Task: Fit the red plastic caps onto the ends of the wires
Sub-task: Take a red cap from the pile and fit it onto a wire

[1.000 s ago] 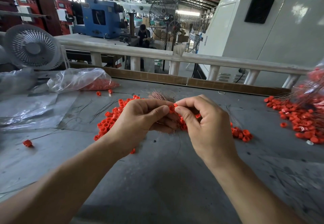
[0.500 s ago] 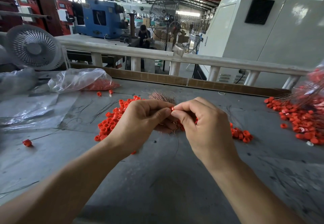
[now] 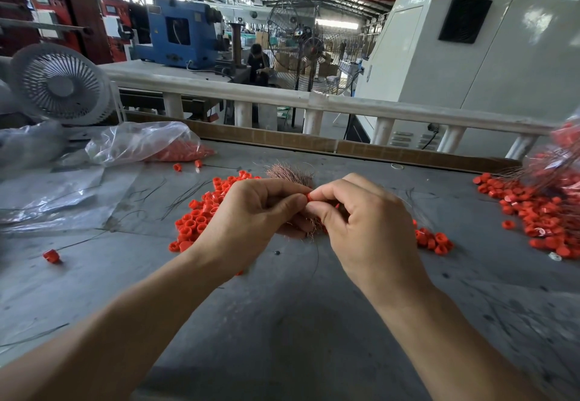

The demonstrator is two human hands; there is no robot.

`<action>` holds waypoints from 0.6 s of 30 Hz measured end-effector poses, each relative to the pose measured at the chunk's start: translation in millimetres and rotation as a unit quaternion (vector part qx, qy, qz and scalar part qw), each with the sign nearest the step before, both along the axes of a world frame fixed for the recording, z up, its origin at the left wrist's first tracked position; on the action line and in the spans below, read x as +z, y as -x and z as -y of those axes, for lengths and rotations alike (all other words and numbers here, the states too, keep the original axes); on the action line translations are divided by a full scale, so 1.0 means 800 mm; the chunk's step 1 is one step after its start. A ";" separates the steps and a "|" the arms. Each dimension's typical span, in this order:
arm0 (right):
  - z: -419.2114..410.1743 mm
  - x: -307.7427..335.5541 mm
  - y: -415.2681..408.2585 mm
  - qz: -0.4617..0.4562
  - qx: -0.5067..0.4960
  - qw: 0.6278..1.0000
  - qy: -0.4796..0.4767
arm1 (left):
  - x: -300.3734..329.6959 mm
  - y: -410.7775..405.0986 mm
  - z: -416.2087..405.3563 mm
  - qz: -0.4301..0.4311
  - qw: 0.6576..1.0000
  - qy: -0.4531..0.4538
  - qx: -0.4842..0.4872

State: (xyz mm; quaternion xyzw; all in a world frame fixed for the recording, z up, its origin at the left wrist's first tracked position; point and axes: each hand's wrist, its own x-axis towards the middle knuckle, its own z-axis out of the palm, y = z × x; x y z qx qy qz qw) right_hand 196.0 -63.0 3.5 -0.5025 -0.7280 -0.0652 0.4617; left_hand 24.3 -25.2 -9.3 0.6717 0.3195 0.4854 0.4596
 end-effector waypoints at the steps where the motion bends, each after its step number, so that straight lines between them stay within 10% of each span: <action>1: 0.001 0.000 0.000 0.005 -0.002 1.000 0.004 | 0.000 0.000 0.001 0.004 1.000 0.007 -0.002; 18: 0.001 -0.007 0.010 0.042 -0.038 0.998 0.004 | 0.000 0.001 0.001 0.084 0.987 0.123 -0.053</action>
